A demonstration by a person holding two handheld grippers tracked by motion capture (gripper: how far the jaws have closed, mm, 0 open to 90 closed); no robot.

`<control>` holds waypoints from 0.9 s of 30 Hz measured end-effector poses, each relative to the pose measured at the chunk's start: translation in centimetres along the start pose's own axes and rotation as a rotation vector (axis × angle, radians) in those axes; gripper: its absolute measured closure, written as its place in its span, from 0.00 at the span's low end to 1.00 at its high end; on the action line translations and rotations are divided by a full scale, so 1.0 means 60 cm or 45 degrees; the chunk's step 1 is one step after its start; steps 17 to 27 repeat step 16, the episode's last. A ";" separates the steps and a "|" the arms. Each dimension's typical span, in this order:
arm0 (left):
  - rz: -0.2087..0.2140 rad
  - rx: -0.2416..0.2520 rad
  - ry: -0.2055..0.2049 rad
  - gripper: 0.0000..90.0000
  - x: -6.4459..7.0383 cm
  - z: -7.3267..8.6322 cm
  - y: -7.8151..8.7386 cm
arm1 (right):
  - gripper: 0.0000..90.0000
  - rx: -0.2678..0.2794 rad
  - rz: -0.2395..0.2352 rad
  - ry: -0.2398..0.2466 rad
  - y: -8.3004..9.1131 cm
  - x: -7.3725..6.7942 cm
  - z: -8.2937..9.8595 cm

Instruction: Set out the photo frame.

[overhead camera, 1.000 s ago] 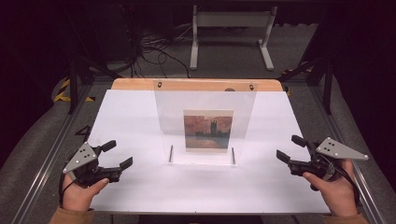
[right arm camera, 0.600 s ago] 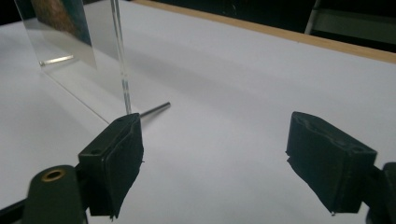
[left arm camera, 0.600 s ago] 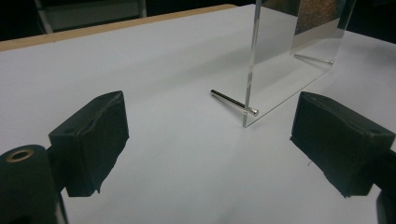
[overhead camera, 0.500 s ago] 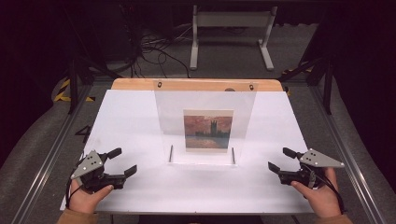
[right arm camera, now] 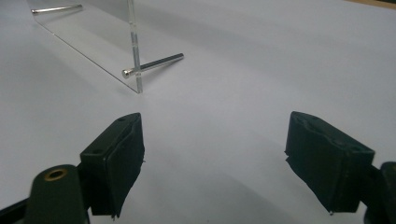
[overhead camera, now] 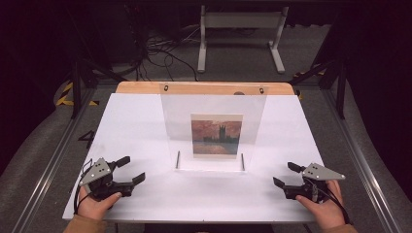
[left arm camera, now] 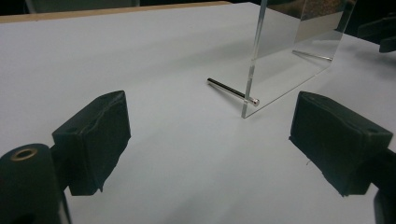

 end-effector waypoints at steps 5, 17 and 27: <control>-0.011 -0.019 0.008 0.13 -0.005 0.006 -0.006 | 0.21 -0.009 -0.014 -0.028 -0.003 0.002 0.003; -0.029 -0.047 0.046 0.12 -0.011 0.009 -0.003 | 0.20 0.023 -0.022 -0.057 0.000 0.002 -0.001; -0.029 -0.047 0.046 0.12 -0.011 0.009 -0.003 | 0.20 0.023 -0.022 -0.057 0.000 0.002 -0.001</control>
Point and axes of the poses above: each handheld gripper's, and its own axes: y roughly backward along the jaws, z roughly out of its underside, x roughly to its right, the point moved 10 cm from there along -y, roughly forward along the jaws, and after that the axes turned 9 degrees about -z, right-handed, at the moved point
